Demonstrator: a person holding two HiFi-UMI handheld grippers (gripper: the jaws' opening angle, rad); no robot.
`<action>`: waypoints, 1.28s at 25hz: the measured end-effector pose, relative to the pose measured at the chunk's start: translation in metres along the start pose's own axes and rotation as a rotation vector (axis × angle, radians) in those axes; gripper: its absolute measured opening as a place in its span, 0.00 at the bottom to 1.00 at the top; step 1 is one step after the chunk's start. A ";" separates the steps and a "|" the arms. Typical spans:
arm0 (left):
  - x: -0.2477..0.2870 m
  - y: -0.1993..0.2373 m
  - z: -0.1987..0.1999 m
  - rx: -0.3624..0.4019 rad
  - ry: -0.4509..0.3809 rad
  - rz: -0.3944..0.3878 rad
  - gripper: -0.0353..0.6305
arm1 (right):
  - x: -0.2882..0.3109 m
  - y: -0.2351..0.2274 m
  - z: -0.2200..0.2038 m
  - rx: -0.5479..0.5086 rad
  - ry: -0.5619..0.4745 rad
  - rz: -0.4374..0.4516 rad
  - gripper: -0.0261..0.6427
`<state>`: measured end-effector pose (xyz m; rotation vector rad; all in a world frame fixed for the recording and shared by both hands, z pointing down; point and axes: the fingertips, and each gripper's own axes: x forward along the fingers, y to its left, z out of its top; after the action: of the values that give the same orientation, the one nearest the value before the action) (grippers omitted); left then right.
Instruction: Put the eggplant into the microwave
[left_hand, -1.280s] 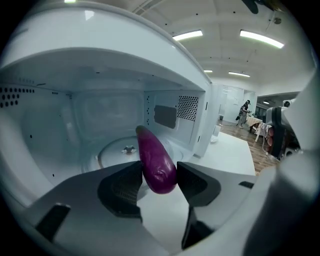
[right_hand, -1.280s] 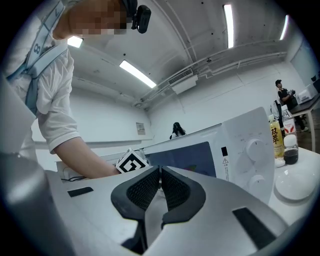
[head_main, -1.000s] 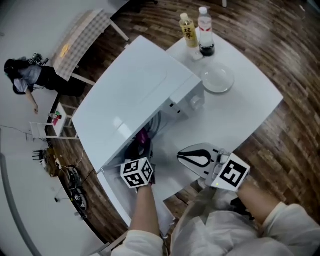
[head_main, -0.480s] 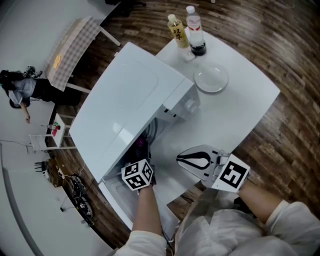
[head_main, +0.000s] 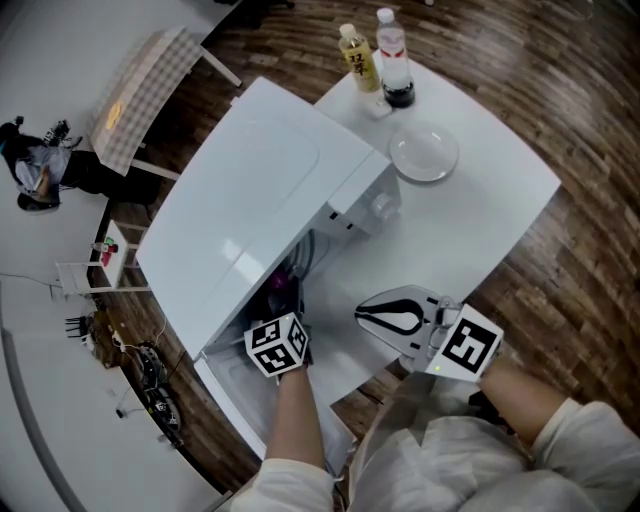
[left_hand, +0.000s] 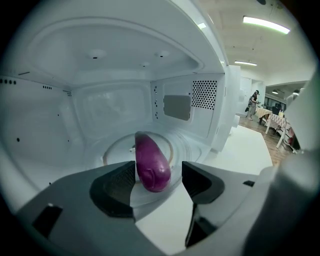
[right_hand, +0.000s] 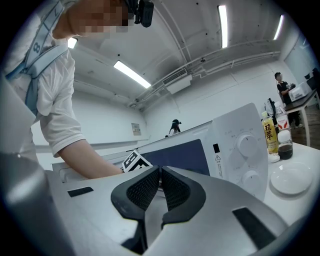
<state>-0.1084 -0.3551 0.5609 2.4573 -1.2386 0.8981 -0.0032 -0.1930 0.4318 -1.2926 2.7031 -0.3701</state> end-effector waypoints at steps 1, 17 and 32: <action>-0.001 0.000 0.001 -0.001 -0.005 0.002 0.48 | -0.001 0.000 0.000 -0.001 0.003 0.002 0.09; -0.035 -0.014 0.016 -0.042 -0.081 0.030 0.48 | -0.011 0.014 0.007 -0.039 0.041 0.076 0.09; -0.105 -0.064 0.034 -0.158 -0.254 -0.013 0.24 | -0.046 0.038 0.033 -0.115 0.089 0.182 0.09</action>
<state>-0.0909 -0.2642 0.4725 2.5039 -1.3148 0.4740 0.0039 -0.1396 0.3897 -1.0668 2.9272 -0.2620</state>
